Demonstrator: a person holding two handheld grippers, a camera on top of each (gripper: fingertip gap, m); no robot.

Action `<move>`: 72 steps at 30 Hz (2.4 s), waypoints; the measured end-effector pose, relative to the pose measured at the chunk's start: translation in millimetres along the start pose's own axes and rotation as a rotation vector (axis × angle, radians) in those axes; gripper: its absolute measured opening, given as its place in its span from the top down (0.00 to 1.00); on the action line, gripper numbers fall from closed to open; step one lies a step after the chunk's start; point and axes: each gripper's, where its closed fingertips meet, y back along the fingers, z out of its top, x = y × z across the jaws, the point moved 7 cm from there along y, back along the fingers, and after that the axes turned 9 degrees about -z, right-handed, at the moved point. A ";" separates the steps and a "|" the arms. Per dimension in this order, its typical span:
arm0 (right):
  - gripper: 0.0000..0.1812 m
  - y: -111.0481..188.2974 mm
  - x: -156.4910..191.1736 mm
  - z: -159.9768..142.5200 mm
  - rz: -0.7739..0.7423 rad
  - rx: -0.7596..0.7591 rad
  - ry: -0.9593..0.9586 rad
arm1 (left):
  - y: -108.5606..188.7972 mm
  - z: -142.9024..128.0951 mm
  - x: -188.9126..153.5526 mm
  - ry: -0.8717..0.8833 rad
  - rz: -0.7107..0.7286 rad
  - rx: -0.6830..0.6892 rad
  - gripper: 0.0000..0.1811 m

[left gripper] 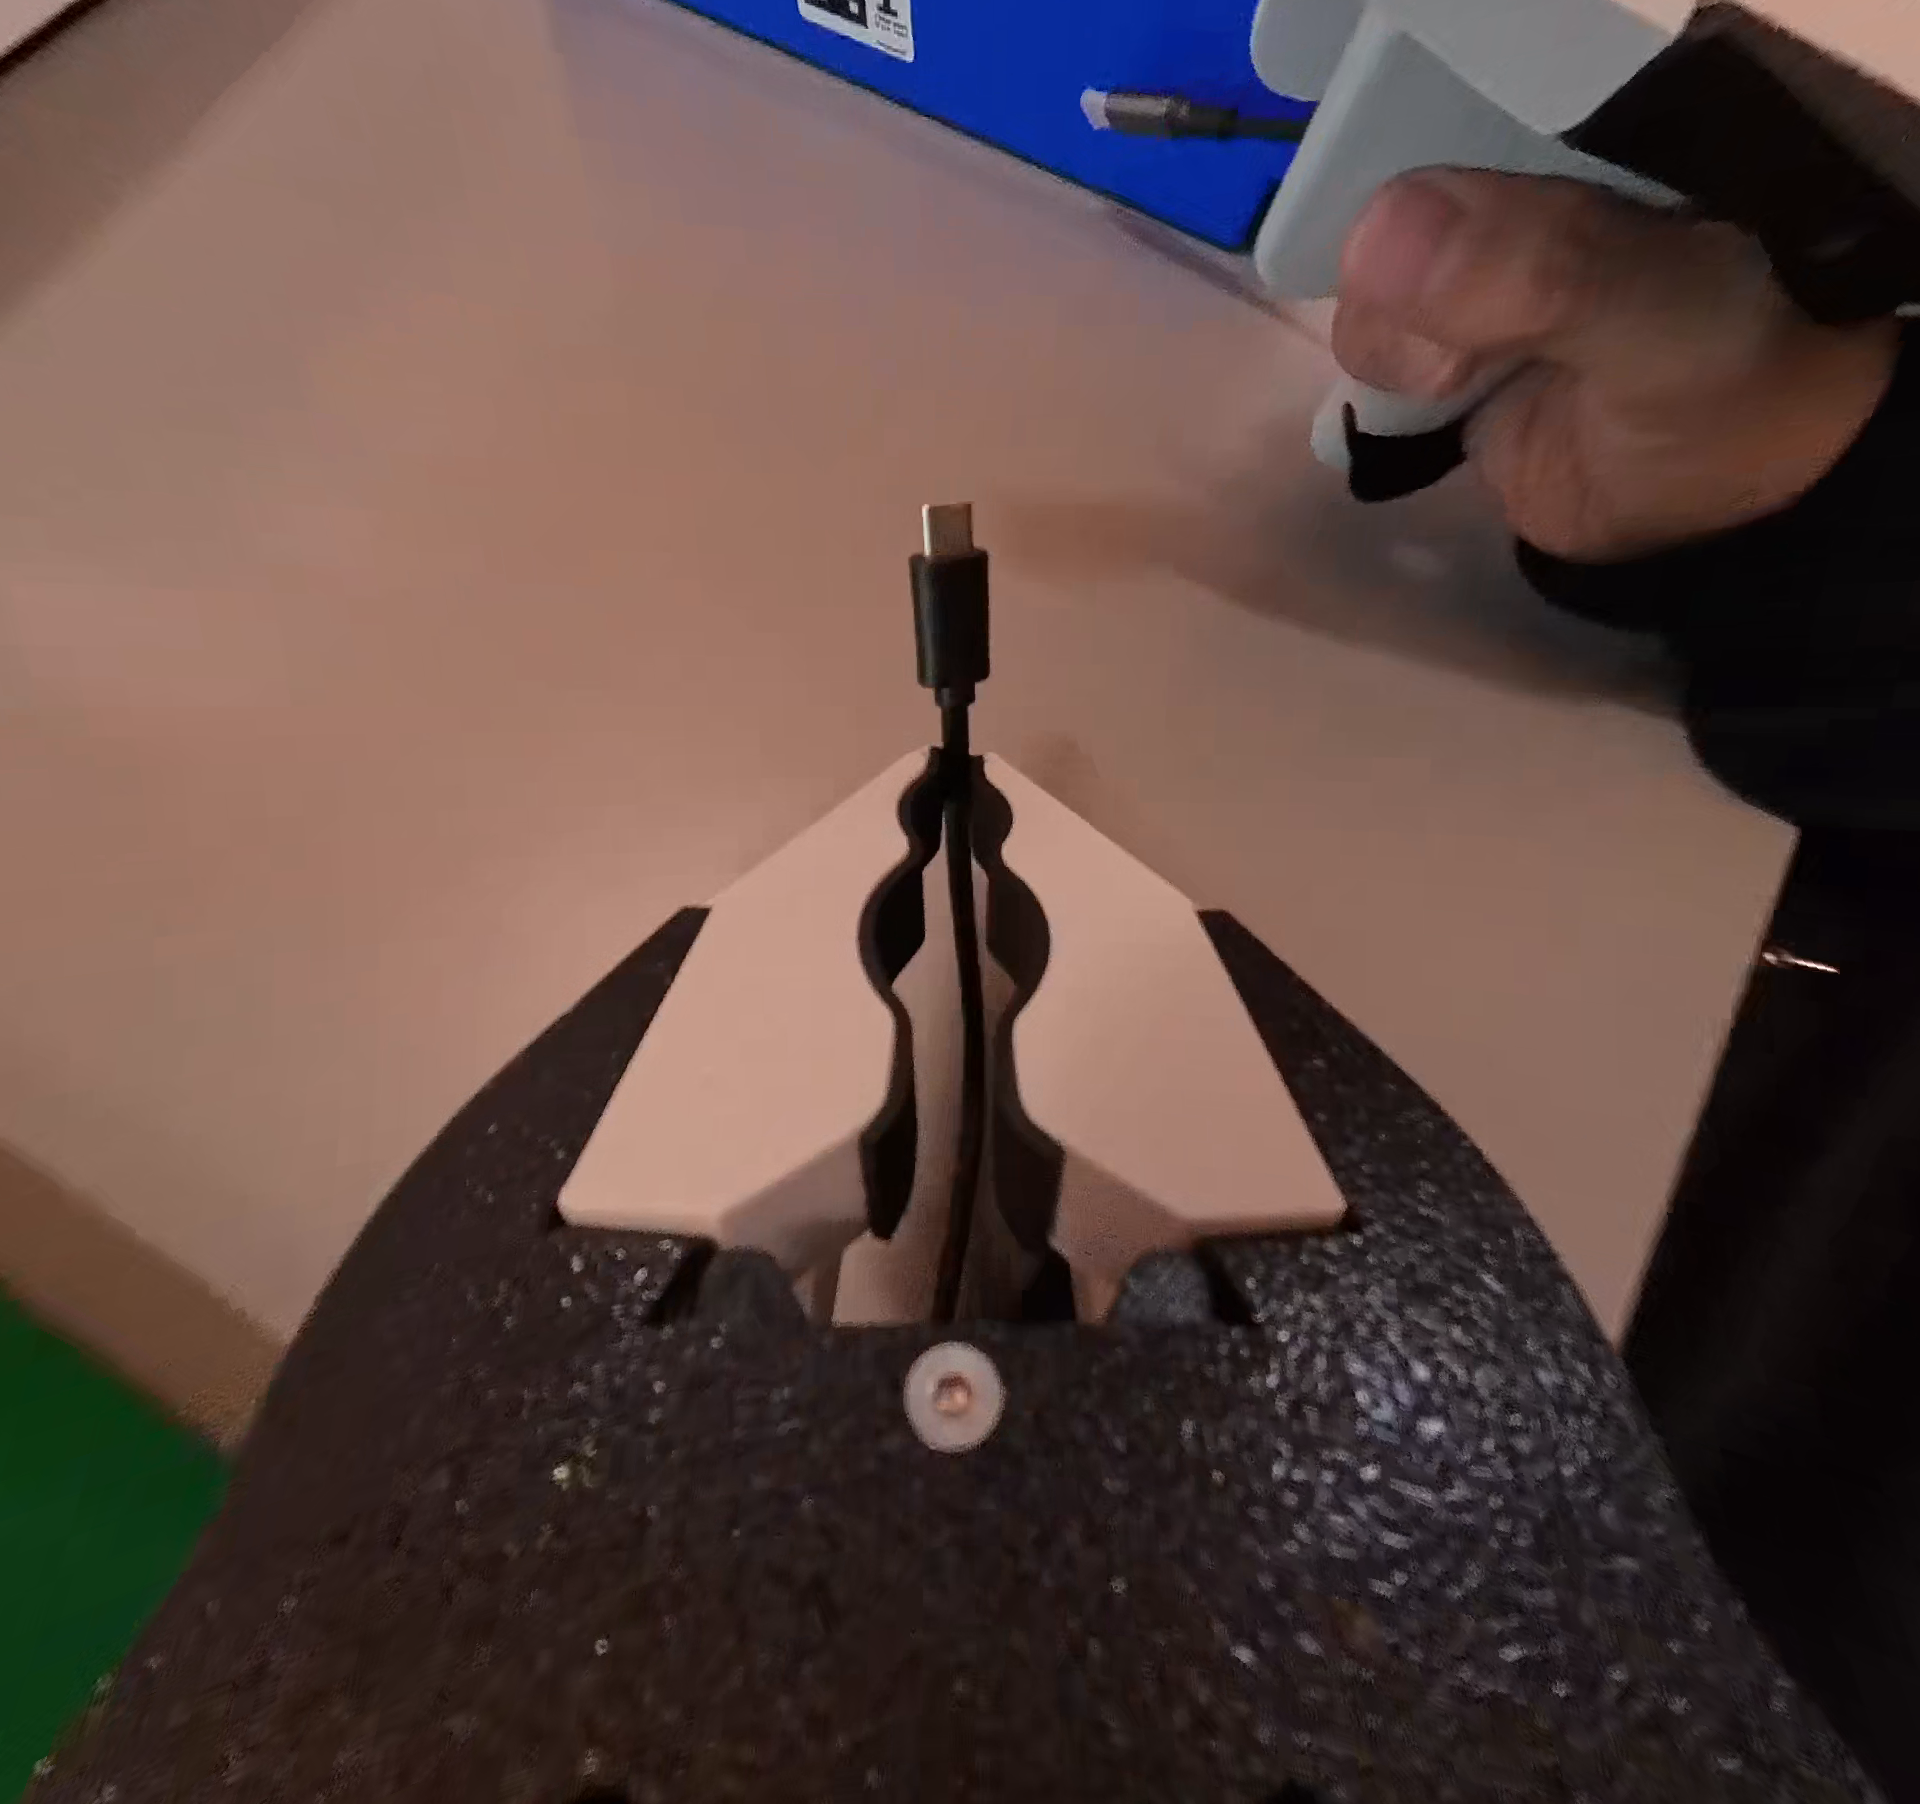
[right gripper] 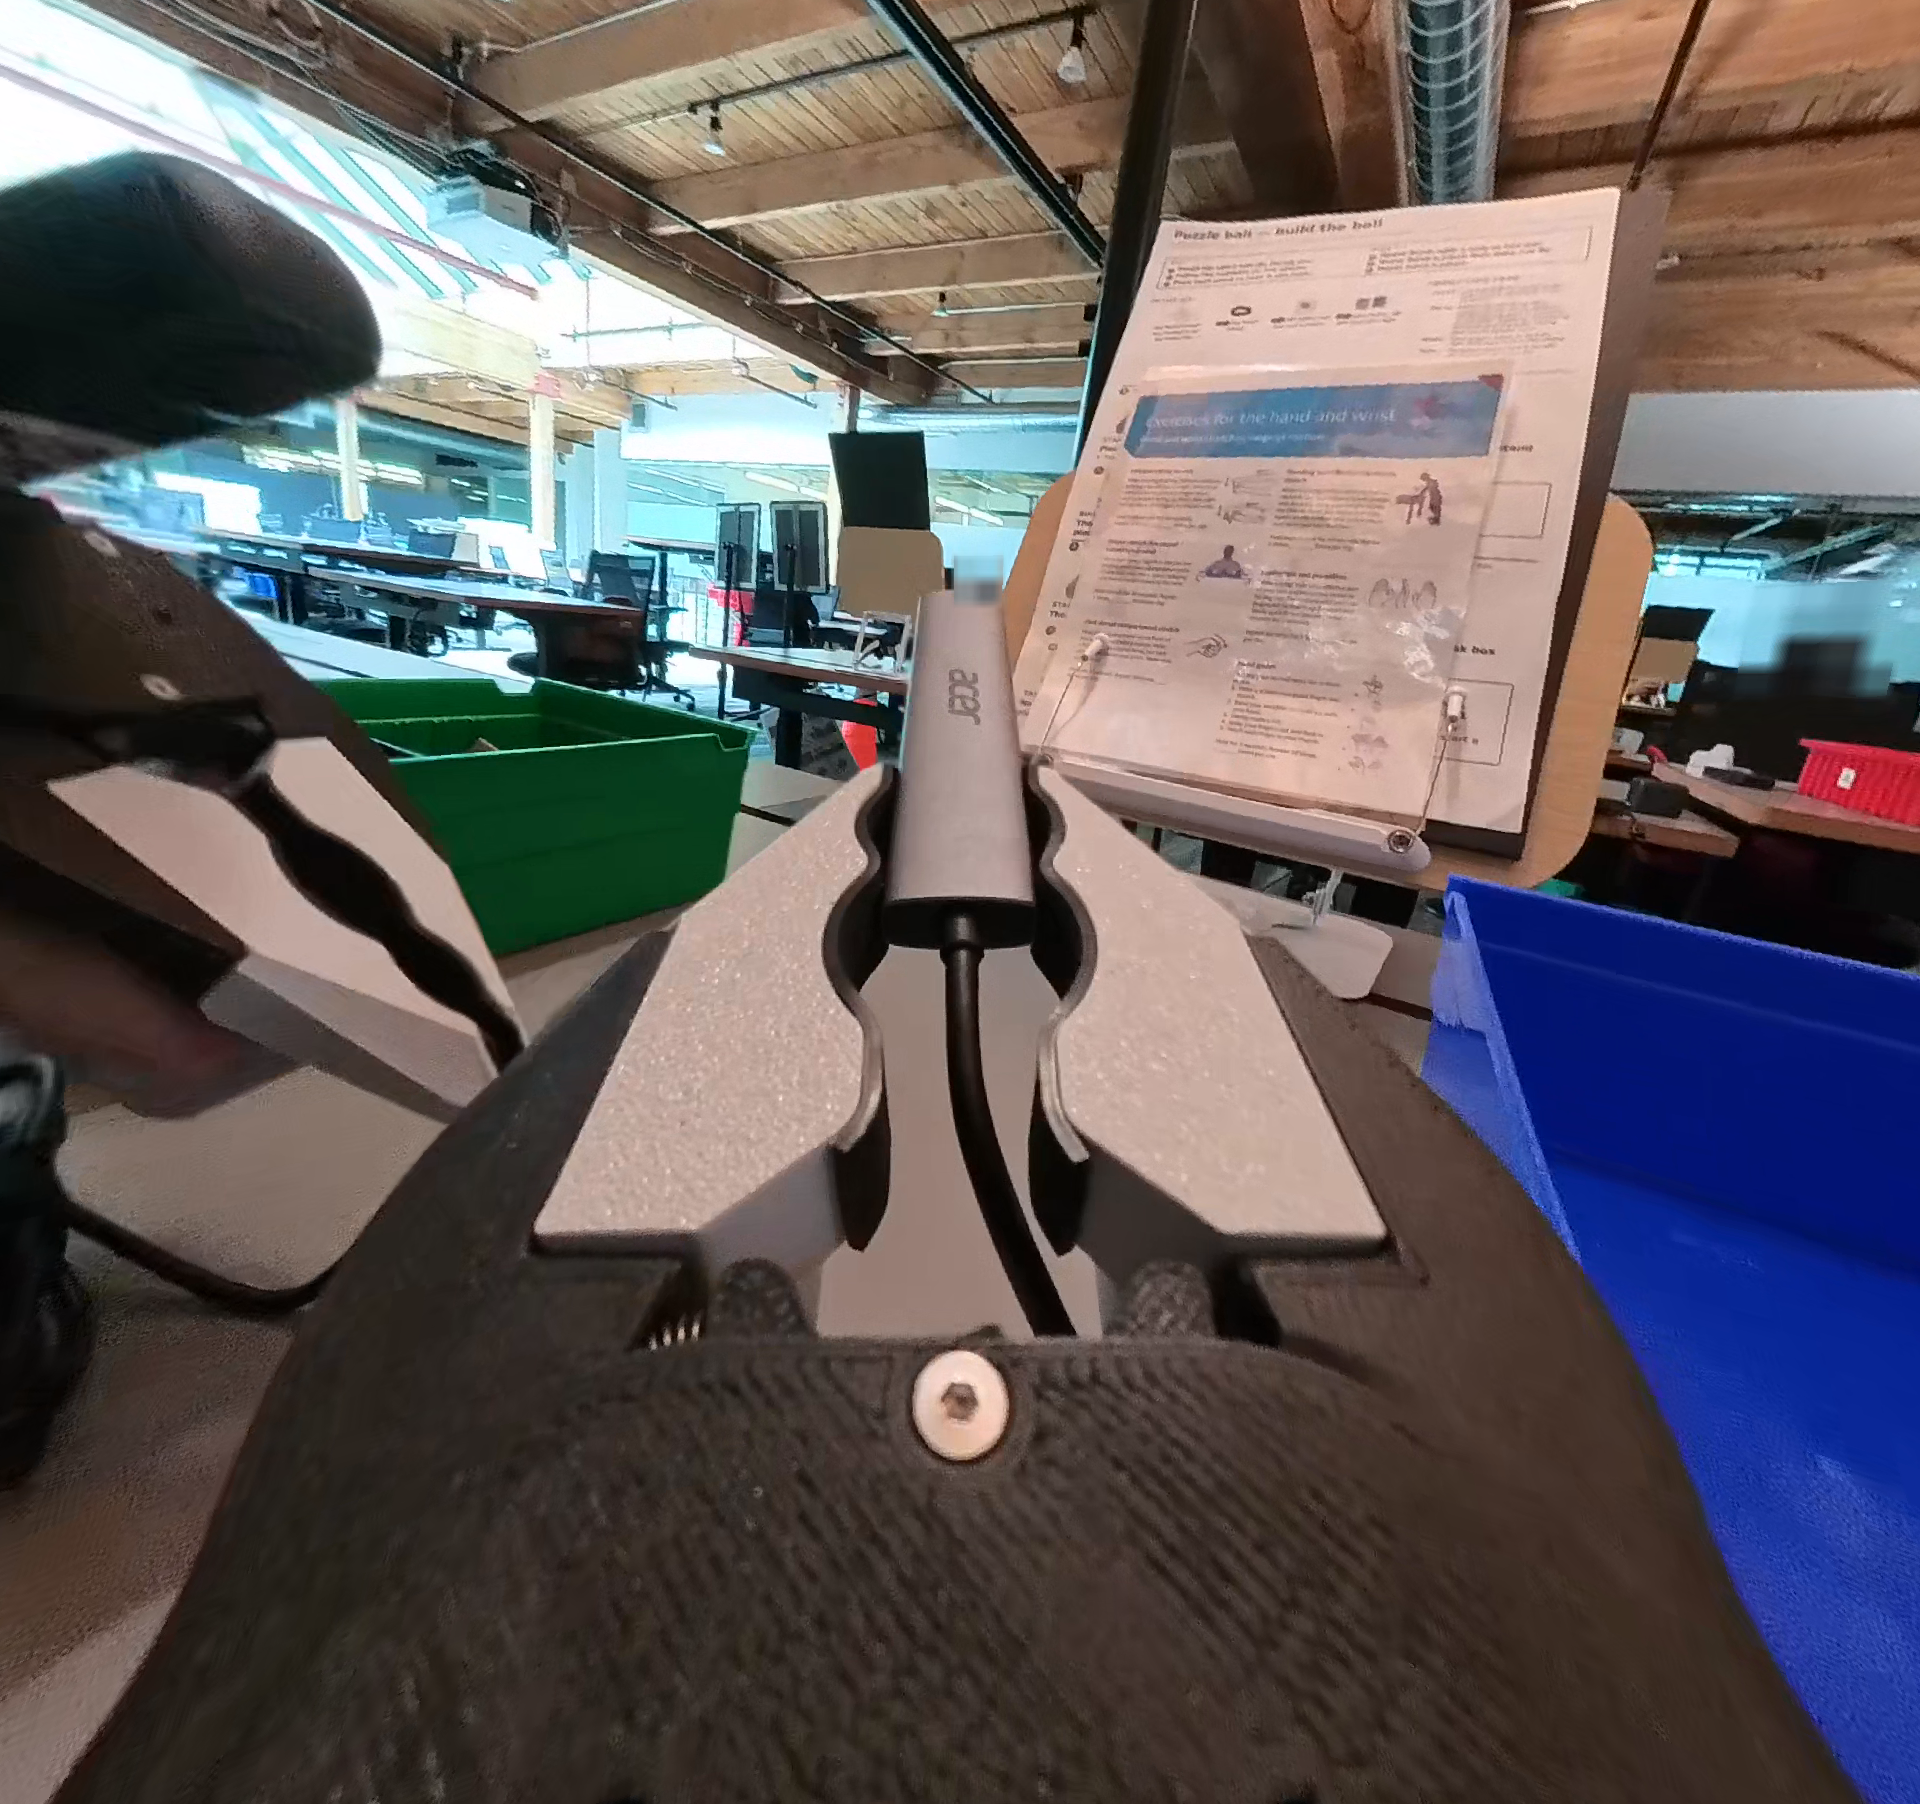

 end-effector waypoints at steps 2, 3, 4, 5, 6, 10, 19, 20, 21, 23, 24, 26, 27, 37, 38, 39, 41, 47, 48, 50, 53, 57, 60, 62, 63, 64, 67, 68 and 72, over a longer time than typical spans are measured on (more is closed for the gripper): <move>0.88 -1.0 -1.5 -2.0 -0.017 0.023 0.009 | -13.0 -2.6 6.7 -0.029 0.001 -0.012 0.99; 0.88 -1.3 -1.6 -2.5 -0.020 0.028 0.013 | -18.4 -4.1 9.3 -0.046 0.007 -0.006 0.99; 0.88 -1.5 -1.2 -2.9 -0.017 0.032 0.016 | -22.1 -6.1 13.5 -0.076 0.043 0.011 0.98; 0.88 -1.6 -0.6 -3.2 -0.012 0.035 0.017 | -24.8 -8.0 18.4 -0.101 0.089 0.035 0.97; 0.88 -1.8 -0.2 -3.4 -0.010 0.037 0.019 | -27.6 -9.3 20.5 -0.114 0.100 0.060 0.97; 0.88 -2.0 -0.7 -3.9 -0.008 0.042 0.015 | -33.7 -10.8 22.0 -0.106 0.099 0.122 0.88; 0.88 -2.2 1.2 -4.9 0.012 0.045 0.013 | -32.9 -11.8 39.3 0.134 0.123 0.134 0.81; 0.88 -2.3 1.7 -5.1 0.015 0.047 0.014 | -32.8 -11.7 41.8 0.174 0.111 0.126 0.81; 0.88 -2.4 2.2 -5.3 0.018 0.048 0.014 | -32.5 -11.5 45.1 0.215 0.105 0.113 0.81; 0.88 -2.5 2.7 -5.5 0.022 0.049 0.016 | -31.2 -12.2 52.4 0.300 0.106 0.090 0.81; 0.88 -2.4 2.8 -5.3 0.023 0.047 0.016 | -30.5 -11.8 55.1 0.335 0.103 0.069 0.82; 0.88 -2.3 2.6 -5.2 0.023 0.047 0.017 | -26.9 -9.5 59.0 0.359 0.116 0.011 0.93; 0.88 -2.4 2.8 -5.3 0.024 0.048 0.016 | -24.4 -6.9 58.9 0.334 0.122 -0.024 0.96; 0.88 -3.3 16.2 -9.3 0.091 0.096 0.089 | 16.5 -9.0 4.4 -0.075 0.220 -0.061 0.99; 0.88 -3.4 20.0 -10.7 0.106 0.109 0.118 | 21.3 -11.4 1.1 -0.077 0.242 -0.043 0.99; 0.88 -3.6 24.2 -12.3 0.123 0.123 0.144 | 25.5 -12.1 -1.6 -0.081 0.264 -0.021 0.99; 0.88 -3.9 33.8 -15.6 0.169 0.151 0.189 | 34.4 -10.4 -7.4 -0.076 0.301 0.028 0.99; 0.88 -3.6 53.0 -21.1 0.240 0.208 0.182 | 41.6 -4.6 -17.8 -0.042 0.358 0.071 0.99; 0.88 -3.4 54.5 -21.6 0.247 0.212 0.174 | 41.5 -5.1 -17.1 -0.029 0.361 0.073 0.99; 0.88 -3.2 56.6 -22.0 0.254 0.214 0.171 | 40.9 -6.5 -14.8 -0.004 0.354 0.066 0.99; 0.88 -3.1 58.9 -23.2 0.257 0.217 0.188 | 41.1 -8.6 -11.5 0.027 0.343 0.054 0.99; 0.88 -2.9 64.2 -25.2 0.265 0.222 0.227 | 40.9 -10.8 -7.5 0.042 0.345 0.053 1.00; 0.88 -2.2 69.9 -25.4 0.273 0.219 0.247 | 39.7 -11.1 -6.5 0.043 0.343 0.049 1.00; 0.88 -1.6 72.9 -25.2 0.280 0.217 0.249 | 40.6 -10.3 -6.5 0.037 0.351 0.041 1.00; 0.88 -1.4 73.8 -25.4 0.282 0.218 0.252 | 41.4 -9.7 -6.8 0.033 0.355 0.039 1.00; 0.88 -1.2 74.3 -25.7 0.284 0.220 0.258 | 41.9 -9.6 -7.1 0.030 0.358 0.040 1.00; 0.88 -0.9 74.2 -26.6 0.284 0.228 0.258 | 41.7 -9.6 -7.3 0.022 0.367 0.042 1.00; 0.88 -0.9 73.9 -26.8 0.285 0.231 0.255 | 41.4 -9.5 -7.7 0.019 0.370 0.044 0.99; 0.88 -0.5 73.4 -28.0 0.286 0.243 0.258 | 39.2 -8.7 -10.2 0.008 0.373 0.055 0.99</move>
